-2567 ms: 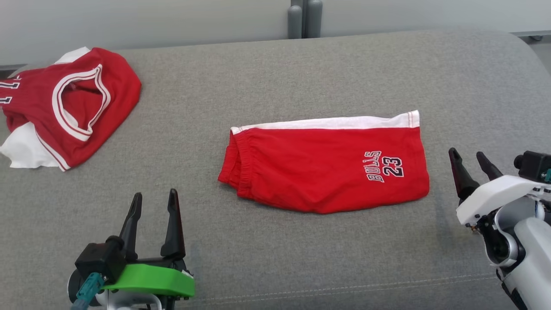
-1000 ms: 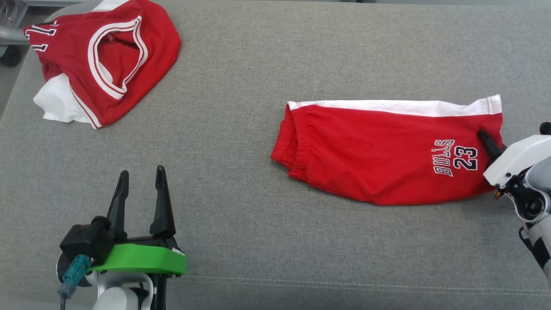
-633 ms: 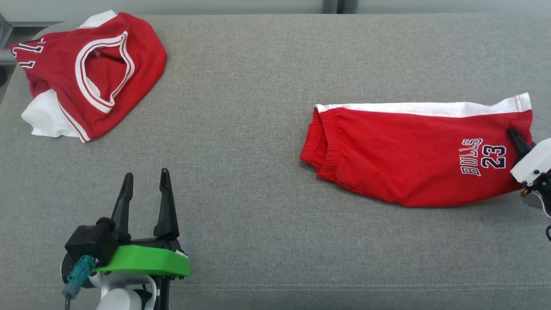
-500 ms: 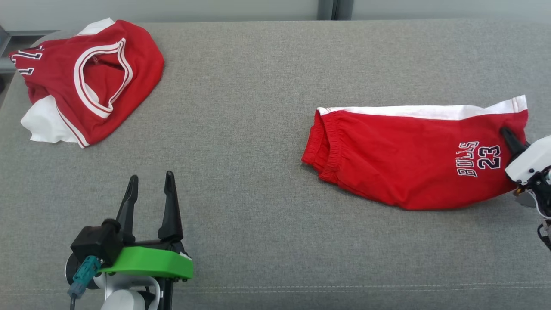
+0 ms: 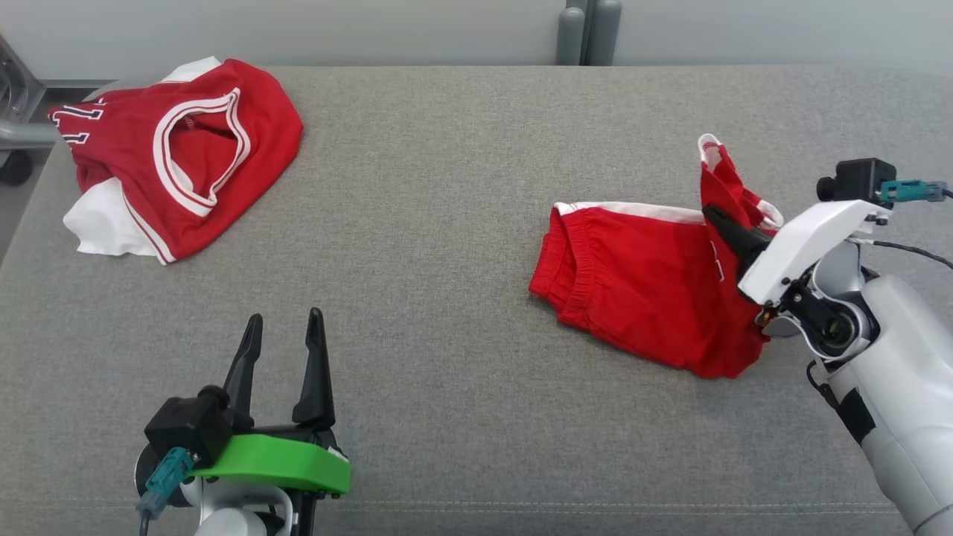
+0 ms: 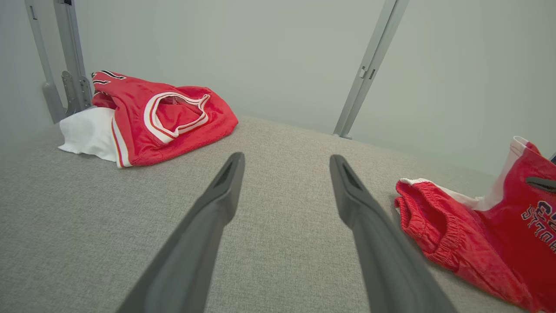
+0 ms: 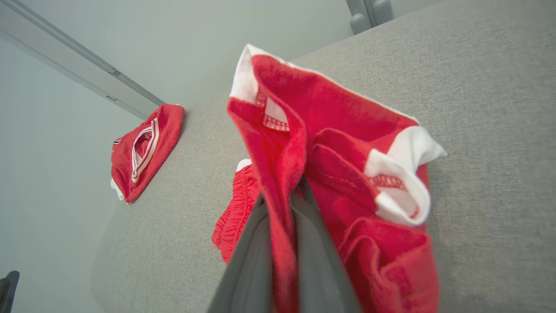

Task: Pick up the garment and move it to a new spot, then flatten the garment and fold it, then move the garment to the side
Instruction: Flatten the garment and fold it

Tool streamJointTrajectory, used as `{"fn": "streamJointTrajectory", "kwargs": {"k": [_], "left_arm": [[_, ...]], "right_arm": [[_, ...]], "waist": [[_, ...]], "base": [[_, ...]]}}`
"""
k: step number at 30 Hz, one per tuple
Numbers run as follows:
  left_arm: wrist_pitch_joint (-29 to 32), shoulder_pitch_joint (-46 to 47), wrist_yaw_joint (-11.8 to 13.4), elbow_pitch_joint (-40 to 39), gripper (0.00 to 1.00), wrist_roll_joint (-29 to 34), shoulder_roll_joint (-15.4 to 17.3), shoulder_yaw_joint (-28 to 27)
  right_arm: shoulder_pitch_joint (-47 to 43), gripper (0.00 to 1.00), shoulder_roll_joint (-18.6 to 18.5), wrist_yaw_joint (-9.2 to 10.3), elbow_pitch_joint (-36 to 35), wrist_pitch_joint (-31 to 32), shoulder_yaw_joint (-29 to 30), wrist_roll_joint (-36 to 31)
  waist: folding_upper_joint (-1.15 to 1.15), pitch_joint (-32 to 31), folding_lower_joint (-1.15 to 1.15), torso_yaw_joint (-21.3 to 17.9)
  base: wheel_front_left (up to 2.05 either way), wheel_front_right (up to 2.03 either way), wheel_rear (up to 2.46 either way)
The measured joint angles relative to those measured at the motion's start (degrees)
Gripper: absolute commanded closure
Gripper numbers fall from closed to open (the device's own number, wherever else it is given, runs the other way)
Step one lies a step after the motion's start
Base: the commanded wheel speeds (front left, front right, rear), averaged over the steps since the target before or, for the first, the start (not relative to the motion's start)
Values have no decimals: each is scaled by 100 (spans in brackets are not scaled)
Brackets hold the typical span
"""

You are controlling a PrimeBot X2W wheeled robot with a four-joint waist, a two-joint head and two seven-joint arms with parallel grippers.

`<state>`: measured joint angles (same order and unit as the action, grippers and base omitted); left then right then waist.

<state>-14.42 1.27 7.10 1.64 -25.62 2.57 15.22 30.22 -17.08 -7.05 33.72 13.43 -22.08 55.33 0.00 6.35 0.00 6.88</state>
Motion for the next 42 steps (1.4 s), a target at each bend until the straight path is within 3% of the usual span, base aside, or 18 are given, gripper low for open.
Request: {"fn": "streamJointTrajectory", "kwargs": {"k": [8,17,24,25,27,28,29,42], "left_arm": [[0,-10,0,-2,0,-196,1,152],[0,-9,0,5,0,-303,2,243],[0,-9,0,7,0,-315,3,238],[0,-10,0,5,0,-334,1,220],[0,-10,0,4,0,-348,3,177],[0,-10,0,4,0,-348,2,172],[0,-10,0,3,0,-348,2,160],[0,-34,1,0,0,-346,1,-82]], "right_arm": [[209,100,245,0,-59,318,-457,-163],[296,100,299,22,367,475,-610,-357],[564,100,487,204,666,589,-760,-512],[592,97,502,211,710,587,-800,-566],[663,26,538,218,815,589,-893,-675],[685,6,546,218,842,588,-910,-697],[701,0,552,218,857,588,-924,-702],[1111,0,631,101,725,514,-1415,-1147]], "waist": [[0,16,0,246],[0,39,0,641],[0,55,0,896],[0,60,0,917],[0,73,0,943],[0,75,0,945],[0,76,0,945],[0,-50,0,632]], "base": [[0,0,0],[0,0,0],[0,0,0],[0,0,0],[0,0,0],[0,0,0],[0,0,0],[0,0,0]]}}
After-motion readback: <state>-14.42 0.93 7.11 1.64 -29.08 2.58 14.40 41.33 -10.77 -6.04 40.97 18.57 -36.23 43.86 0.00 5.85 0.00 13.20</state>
